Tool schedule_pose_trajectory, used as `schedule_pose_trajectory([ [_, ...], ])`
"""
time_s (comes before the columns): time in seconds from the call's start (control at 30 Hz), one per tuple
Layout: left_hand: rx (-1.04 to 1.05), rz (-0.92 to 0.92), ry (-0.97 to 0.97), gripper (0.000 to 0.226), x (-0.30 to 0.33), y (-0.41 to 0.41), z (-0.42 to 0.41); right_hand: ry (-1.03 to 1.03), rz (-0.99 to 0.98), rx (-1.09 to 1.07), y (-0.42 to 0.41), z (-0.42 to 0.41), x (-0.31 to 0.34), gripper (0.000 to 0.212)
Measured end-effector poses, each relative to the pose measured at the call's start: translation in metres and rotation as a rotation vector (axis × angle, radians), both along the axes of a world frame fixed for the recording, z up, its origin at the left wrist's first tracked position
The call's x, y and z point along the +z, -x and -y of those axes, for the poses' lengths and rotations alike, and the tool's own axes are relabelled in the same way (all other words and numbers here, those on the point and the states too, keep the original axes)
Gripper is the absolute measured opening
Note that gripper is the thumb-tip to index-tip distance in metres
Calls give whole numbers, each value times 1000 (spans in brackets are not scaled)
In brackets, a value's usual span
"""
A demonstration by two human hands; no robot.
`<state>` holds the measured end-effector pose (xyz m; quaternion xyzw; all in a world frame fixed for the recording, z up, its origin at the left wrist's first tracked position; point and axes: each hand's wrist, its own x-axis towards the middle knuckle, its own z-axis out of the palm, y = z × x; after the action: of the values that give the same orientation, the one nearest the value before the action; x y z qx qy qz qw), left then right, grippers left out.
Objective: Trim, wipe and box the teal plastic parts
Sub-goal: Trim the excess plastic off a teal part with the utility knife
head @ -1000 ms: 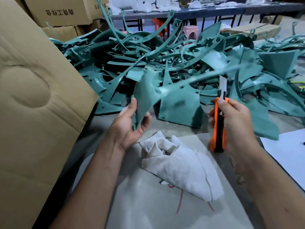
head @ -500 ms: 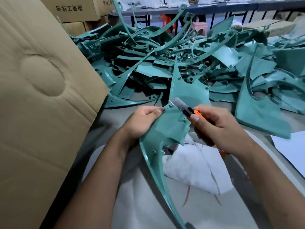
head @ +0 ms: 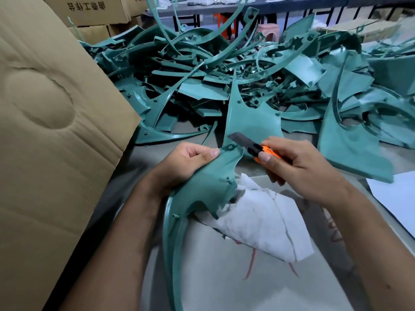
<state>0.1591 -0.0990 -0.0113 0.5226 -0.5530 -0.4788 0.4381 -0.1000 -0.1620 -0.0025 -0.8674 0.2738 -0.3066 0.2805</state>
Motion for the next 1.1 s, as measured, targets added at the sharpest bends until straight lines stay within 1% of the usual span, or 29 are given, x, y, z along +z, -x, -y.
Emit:
schedule_pose_trajectory([
  [0.07,-24,20,-9,43,0,0,-1,30,-51,-63,1,1,-2,29],
  [0.13,-50,24,-29,38,0,0,-2,87,-124,-170,2,4,-4,25],
  [0.17,-56,25,-32,37,0,0,-2,113,-141,-215,2,4,-4,24],
  [0.2,-58,27,-30,42,1,0,-1,130,-126,-242,3,4,-3,24],
  [0.27,-60,41,-14,54,1,0,-1,120,-19,-208,2,1,0,28],
  [0.33,-60,50,22,54,1,0,-1,82,59,-102,-1,-3,2,28],
  [0.4,-54,32,43,53,0,2,0,63,80,-75,-5,-7,1,30],
  [0.47,-74,4,54,58,0,6,-1,78,57,-163,-7,-5,-3,33],
  [0.53,-94,-29,55,59,2,13,-1,124,-47,-290,-7,-1,-5,34],
  [0.57,-95,-45,52,58,2,16,-1,136,-63,-337,-6,0,-5,33],
  [0.6,-90,-53,50,57,2,20,0,132,-24,-352,-5,0,-5,34],
  [0.63,-83,-46,49,55,2,22,1,115,50,-324,-5,-2,-3,34],
  [0.7,-62,-26,38,50,0,23,2,90,173,-184,-6,-6,1,32],
  [0.77,-39,-33,5,49,-1,21,1,78,193,-102,-8,-8,1,32],
  [0.8,-33,-45,-16,48,0,19,1,87,162,-126,-7,-6,0,32],
  [0.9,-66,-129,-48,42,2,14,1,169,-73,-353,-4,-1,-4,32],
  [0.93,-51,-161,-50,40,3,13,2,160,-70,-419,-3,0,-4,32],
  [1.0,39,-188,-41,38,5,14,4,100,87,-474,-2,-1,-3,37],
  [1.03,87,-210,-49,39,5,14,4,59,171,-464,-3,-3,0,43],
  [1.1,127,-288,-81,38,3,13,4,-30,263,-388,-7,-9,3,52],
])
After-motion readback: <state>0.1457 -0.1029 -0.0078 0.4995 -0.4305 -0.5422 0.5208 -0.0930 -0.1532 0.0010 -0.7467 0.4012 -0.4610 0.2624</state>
